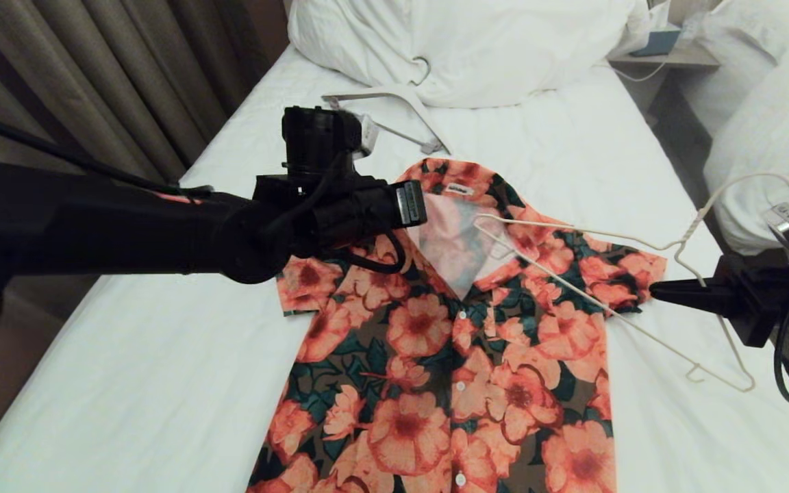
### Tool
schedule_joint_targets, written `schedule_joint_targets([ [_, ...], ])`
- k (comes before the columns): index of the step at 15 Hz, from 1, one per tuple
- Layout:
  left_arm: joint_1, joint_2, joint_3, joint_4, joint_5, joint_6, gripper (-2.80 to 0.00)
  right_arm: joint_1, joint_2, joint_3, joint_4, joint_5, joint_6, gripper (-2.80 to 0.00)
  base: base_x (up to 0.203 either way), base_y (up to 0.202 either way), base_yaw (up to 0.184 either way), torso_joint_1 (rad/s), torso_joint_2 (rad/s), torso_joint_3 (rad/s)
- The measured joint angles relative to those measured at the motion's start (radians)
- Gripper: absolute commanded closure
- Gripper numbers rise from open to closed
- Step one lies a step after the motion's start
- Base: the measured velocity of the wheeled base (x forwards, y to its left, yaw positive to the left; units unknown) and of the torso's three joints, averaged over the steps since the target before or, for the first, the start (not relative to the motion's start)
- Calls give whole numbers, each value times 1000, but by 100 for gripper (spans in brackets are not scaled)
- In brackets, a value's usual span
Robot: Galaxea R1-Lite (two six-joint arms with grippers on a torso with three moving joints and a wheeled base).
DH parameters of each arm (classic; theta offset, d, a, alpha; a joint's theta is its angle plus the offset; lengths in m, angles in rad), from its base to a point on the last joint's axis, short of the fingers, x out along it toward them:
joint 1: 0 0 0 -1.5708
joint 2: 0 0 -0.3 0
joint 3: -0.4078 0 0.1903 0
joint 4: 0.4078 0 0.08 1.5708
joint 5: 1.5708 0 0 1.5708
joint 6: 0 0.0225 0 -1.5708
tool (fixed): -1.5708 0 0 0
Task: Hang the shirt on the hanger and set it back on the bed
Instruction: Hook one side of the shirt onto the hanger
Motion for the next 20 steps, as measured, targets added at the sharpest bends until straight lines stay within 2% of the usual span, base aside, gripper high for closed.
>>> schedule_joint_targets([
  [3, -57, -76, 6, 69, 49, 38, 0, 57, -14, 8, 4, 2, 1, 0, 0, 0, 0, 0, 0, 0],
  [6, -145, -156, 13, 158, 101, 60, 0, 131, -24, 2, 10, 0, 11, 0, 0, 0, 0, 0, 0, 0],
  [9, -204, -198, 26, 178, 200, 88, 0, 191, -26, -32, 0, -2, 76, 0, 0, 0, 0, 0, 0, 0],
  [13, -235, -233, 61, 186, 214, 92, 0, 210, -29, -77, 0, -3, 107, 0, 0, 0, 0, 0, 0, 0],
  [20, -260, -240, 47, 192, 215, 91, 0, 233, -8, -107, -1, -61, 114, 0, 0, 0, 0, 0, 0, 0],
])
